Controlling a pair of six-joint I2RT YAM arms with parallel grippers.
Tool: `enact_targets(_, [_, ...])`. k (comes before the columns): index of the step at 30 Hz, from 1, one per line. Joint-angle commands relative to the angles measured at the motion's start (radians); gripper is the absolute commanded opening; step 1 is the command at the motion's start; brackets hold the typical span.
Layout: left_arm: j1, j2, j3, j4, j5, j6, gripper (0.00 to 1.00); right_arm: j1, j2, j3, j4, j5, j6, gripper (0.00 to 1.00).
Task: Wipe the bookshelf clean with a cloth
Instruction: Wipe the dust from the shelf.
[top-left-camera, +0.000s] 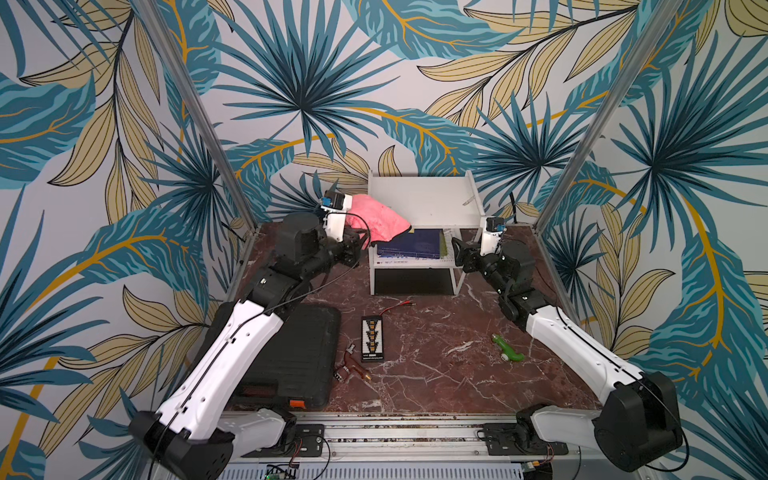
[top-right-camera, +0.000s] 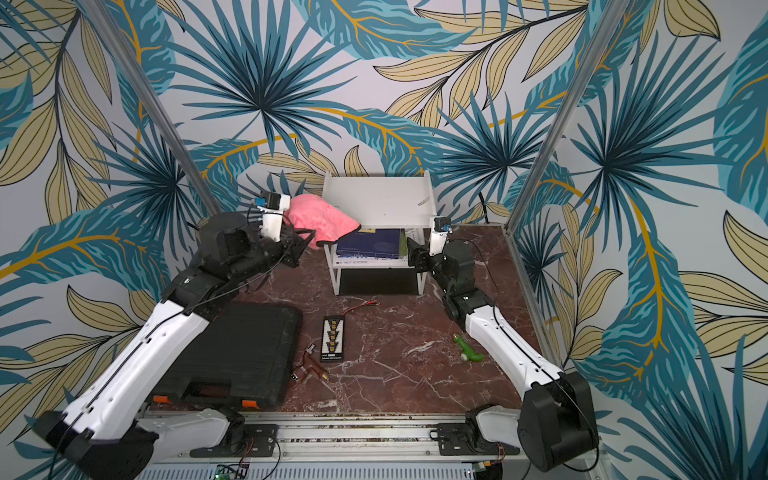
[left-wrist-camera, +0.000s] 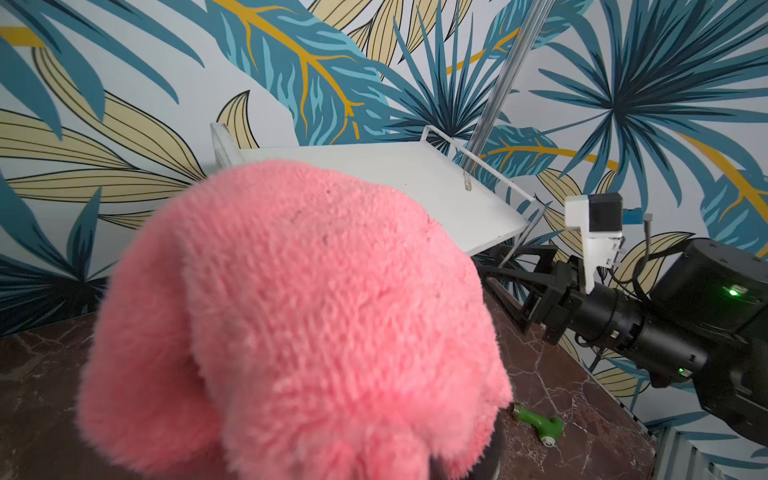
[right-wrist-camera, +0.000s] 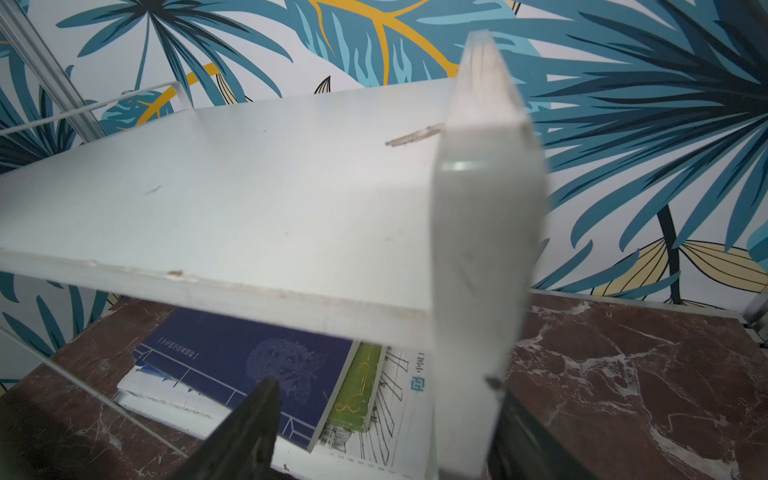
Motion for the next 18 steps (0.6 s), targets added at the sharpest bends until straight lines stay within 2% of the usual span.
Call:
enact_targets(1, [0.001, -0.001, -0.073, 0.026, -0.038, -0.02, 0.0, 0.002, -0.029, -0.032, 0.025, 0.032, -0.005, 0.78])
enact_targets(5, [-0.002, 0.131, -0.036, 0.04, -0.045, 0.017, 0.0, 0.002, -0.03, -0.031, 0.027, 0.037, -0.011, 0.78])
enact_targets(8, [-0.016, 0.208, 0.02, -0.046, -0.086, 0.008, 0.0, 0.002, -0.032, -0.038, 0.027, 0.035, -0.007, 0.78])
enact_targets(12, [-0.116, 0.068, -0.09, -0.034, -0.141, 0.039, 0.0, 0.002, -0.042, -0.054, 0.026, 0.035, -0.012, 0.78])
enact_targets(15, [-0.13, -0.046, -0.128, -0.016, -0.04, 0.041, 0.0, 0.002, -0.043, -0.055, 0.025, 0.046, -0.025, 0.78])
enact_targets(18, [-0.139, -0.058, -0.02, -0.006, 0.157, 0.078, 0.0, 0.001, -0.04, -0.055, 0.031, 0.053, -0.026, 0.78])
